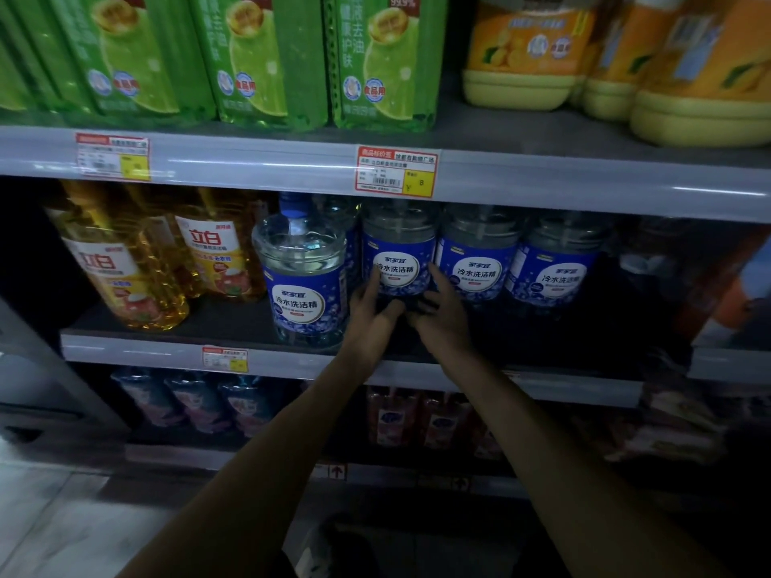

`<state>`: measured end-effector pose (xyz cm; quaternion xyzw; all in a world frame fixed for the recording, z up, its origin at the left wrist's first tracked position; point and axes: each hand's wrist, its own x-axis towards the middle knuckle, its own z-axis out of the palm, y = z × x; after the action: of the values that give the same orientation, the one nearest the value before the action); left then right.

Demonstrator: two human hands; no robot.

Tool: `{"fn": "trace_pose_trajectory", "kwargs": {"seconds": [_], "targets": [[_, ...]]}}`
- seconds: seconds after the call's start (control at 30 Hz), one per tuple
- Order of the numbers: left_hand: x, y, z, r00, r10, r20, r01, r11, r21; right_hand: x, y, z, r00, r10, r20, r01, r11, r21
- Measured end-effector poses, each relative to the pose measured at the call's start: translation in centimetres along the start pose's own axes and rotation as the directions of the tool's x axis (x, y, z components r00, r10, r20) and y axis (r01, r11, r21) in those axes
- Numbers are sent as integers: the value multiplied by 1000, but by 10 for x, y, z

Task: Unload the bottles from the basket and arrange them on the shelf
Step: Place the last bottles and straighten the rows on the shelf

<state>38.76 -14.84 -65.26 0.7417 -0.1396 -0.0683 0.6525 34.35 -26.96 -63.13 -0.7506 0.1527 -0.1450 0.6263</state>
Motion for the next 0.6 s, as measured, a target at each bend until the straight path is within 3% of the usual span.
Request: {"fn": "trace_pose_trajectory", "kwargs": {"seconds": [0.1,0.3,0.47,0.6], "targets": [[1,-5,0,1000,-9,-11,10,999,39,-4,-1,-7,1000,11,5,-11,997,-76],[-24,21,11,998,62,8,-62,981,183,-9,-2,-45,989,-32,-145,-10,960,-279],[-22,31,36,997,76,-33,-69,981,179,-6,5,-79,963,-9,-271,-61,966,-252],[-18,36,62,997,71,-31,-66,990,127,-4,11,-95,978,29,-209,-55,991,-121]]}}
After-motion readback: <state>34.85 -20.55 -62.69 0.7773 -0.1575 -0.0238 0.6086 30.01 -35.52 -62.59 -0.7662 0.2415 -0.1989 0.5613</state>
